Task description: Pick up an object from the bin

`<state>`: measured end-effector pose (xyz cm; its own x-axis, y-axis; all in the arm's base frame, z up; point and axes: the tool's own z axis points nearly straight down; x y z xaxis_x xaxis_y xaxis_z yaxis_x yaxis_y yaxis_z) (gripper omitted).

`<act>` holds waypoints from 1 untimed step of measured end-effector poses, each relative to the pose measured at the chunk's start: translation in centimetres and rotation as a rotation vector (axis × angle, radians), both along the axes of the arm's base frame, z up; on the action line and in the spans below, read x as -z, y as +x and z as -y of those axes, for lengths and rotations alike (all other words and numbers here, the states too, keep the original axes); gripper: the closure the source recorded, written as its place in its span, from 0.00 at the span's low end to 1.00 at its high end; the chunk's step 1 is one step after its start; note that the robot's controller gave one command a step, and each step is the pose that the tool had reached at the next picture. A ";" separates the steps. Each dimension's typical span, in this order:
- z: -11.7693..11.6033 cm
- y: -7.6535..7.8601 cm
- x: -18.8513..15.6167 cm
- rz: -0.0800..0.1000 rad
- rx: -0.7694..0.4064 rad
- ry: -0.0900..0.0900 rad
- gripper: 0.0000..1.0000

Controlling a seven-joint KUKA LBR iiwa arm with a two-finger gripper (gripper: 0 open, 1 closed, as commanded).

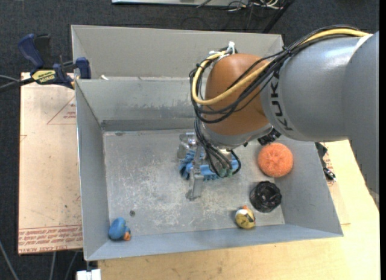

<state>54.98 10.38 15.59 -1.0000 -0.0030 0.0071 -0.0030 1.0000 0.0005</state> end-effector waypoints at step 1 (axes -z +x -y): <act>0.0 0.2 -0.5 0.007 0.002 0.001 0.00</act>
Offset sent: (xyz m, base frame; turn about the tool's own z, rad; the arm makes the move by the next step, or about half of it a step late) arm 0.0335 -0.1026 -0.0331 -0.1875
